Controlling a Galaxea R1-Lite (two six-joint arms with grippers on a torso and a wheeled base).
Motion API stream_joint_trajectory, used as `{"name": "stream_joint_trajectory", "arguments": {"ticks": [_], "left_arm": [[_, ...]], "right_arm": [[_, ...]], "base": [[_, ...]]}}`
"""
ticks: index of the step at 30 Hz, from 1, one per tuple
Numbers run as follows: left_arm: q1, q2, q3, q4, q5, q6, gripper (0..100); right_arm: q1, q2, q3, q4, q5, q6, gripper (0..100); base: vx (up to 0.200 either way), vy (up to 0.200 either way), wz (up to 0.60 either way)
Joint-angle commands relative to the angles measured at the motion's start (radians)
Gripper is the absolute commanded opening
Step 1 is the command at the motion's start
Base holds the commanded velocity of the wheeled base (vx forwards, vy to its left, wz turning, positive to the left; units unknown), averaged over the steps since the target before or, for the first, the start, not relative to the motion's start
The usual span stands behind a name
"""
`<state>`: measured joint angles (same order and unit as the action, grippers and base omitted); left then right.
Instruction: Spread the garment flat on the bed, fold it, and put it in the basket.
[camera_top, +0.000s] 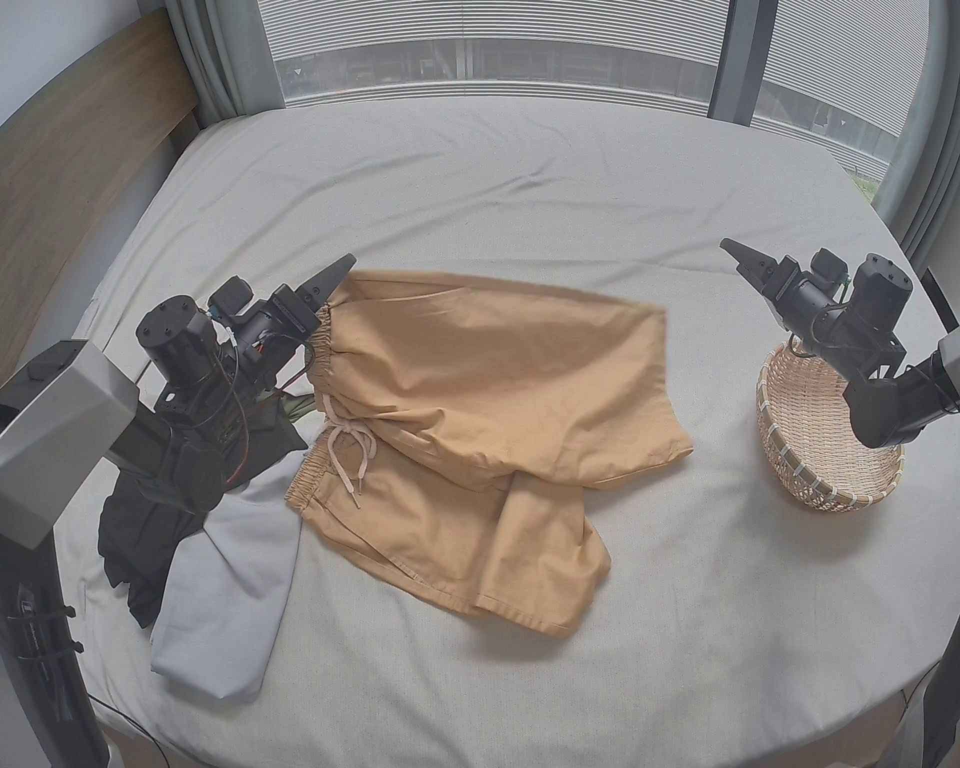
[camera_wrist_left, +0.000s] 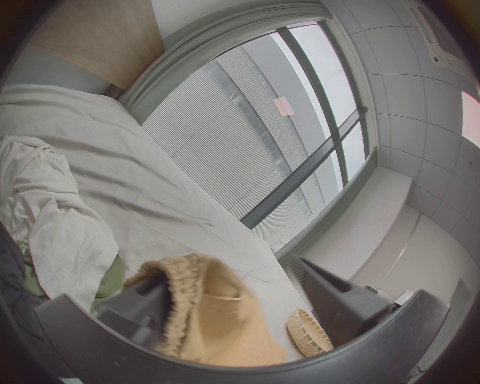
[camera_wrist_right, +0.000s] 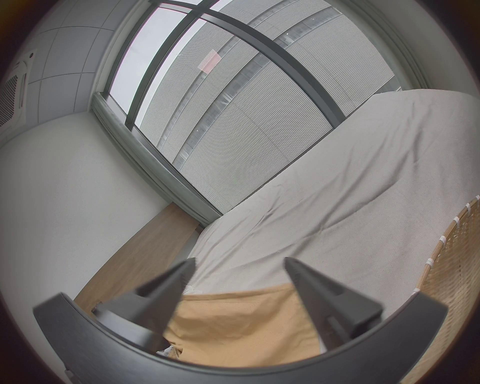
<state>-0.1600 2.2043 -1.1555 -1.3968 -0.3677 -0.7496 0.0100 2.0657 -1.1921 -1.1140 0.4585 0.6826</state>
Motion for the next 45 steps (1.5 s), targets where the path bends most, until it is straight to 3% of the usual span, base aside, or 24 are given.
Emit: {"name": "stream_joint_trajectory", "arguments": {"ticks": [1, 7, 14, 20, 25, 30, 45], "left_arm": [[0.01, 0.023, -0.026, 0.025, 0.023, 0.001, 100], [0.004, 0.012, 0.045, 0.045, 0.047, 0.007, 100], [0.011, -0.006, 0.115, 0.064, 0.047, 0.036, 100], [0.031, -0.047, 0.174, 0.105, 0.064, 0.061, 100], [0.037, -0.153, 0.356, 0.082, 0.049, 0.065, 100], [0.037, -0.201, 0.525, -0.001, -0.016, 0.073, 100], [0.028, -0.182, 0.777, -0.146, -0.019, 0.133, 100]], "right_arm": [[0.001, 0.002, 0.017, -0.003, -0.003, -0.001, 100], [0.077, -0.121, 0.299, -0.112, -0.001, -0.012, 100], [0.116, -0.127, 0.456, -0.228, -0.001, -0.049, 100], [0.137, -0.124, 0.529, -0.277, -0.001, -0.051, 100], [0.179, -0.13, 0.637, -0.29, -0.001, -0.057, 100], [0.189, -0.116, 0.683, -0.306, -0.001, -0.112, 100], [0.285, -0.022, 0.838, -0.32, -0.006, -0.152, 100]], "base": [[0.0, 0.0, 0.0], [0.0, 0.0, 0.0], [0.0, 0.0, 0.0], [0.0, 0.0, 0.0], [0.0, 0.0, 0.0], [0.0, 0.0, 0.0], [0.0, 0.0, 0.0]]}}
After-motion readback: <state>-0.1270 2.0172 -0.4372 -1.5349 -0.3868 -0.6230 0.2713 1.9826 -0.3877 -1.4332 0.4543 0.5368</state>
